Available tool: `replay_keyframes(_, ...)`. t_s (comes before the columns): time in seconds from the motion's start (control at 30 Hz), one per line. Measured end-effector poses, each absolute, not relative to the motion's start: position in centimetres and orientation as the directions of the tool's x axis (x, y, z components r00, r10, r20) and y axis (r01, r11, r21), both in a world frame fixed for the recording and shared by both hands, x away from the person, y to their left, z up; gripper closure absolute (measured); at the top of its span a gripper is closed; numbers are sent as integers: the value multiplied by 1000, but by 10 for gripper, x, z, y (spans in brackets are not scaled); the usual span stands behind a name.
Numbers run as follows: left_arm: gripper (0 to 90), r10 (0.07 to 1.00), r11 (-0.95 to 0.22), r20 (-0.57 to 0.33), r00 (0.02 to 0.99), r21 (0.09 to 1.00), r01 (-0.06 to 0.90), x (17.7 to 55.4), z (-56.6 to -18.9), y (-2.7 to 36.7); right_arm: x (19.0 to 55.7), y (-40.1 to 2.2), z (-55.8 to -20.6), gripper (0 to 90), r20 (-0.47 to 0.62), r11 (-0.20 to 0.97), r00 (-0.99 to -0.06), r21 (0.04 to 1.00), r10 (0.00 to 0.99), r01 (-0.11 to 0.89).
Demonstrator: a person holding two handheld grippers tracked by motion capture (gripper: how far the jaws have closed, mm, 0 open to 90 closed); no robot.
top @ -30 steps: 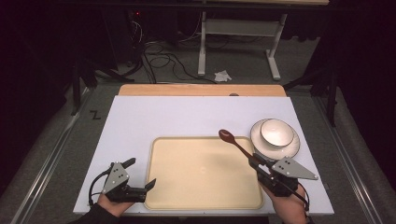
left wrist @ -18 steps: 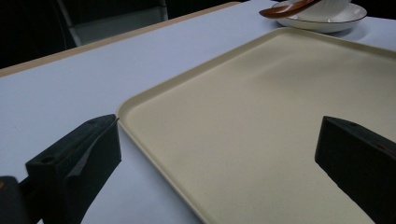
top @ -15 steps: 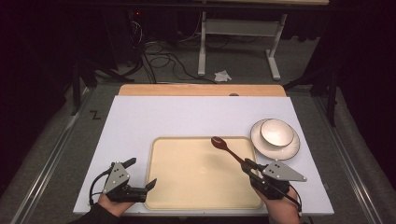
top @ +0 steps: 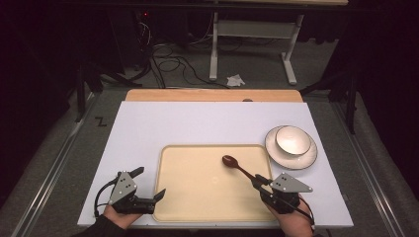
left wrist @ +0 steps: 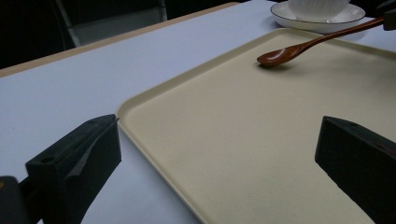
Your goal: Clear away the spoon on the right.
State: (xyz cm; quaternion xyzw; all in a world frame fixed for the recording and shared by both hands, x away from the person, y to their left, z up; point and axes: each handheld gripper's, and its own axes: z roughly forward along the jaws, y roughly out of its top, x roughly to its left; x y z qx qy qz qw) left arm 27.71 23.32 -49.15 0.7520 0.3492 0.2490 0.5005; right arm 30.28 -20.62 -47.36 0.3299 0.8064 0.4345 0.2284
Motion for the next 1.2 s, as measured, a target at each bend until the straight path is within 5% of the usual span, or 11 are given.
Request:
replay_keyframes(0.37,9,775,-256,27,632,927,274,277,-491,233,301,-210,-478,761,-81,412,-668,839,740,355)
replay_keyframes(0.57,9,774,-258,28,633,926,274,277,-491,233,300,-216,-477,615,-44,379,-663,848,747,370)
replay_keyframes(0.77,9,772,-260,29,635,926,273,277,-492,231,310,-216,-488,900,-63,442,-628,765,776,469)
replay_keyframes(0.97,9,777,-256,30,629,927,273,276,-491,233,313,-211,-502,900,-121,543,-647,669,753,508)
replay_keyframes(1.2,9,781,-251,26,624,928,275,276,-491,234,292,-199,-497,900,-75,574,-724,668,685,474)
